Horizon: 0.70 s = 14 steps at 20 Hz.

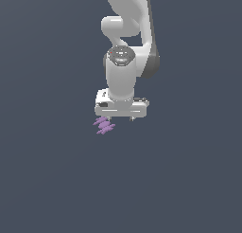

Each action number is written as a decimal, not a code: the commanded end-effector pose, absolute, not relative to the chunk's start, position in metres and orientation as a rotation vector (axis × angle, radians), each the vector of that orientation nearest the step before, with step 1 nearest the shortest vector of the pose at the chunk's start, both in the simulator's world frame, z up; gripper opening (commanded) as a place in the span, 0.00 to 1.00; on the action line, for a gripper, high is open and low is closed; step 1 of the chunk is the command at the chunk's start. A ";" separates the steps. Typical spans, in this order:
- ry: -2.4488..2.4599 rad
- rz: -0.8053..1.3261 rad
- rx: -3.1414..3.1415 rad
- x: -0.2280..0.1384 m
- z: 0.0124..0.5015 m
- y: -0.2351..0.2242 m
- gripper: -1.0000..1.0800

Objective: Pick up the object and move it to a goal position.

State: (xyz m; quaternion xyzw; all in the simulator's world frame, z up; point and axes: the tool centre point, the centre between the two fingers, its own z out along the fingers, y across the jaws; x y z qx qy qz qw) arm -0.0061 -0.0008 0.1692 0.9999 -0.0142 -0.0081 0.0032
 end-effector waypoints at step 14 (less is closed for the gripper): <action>-0.025 -0.034 3.120 -0.008 0.183 -0.003 0.96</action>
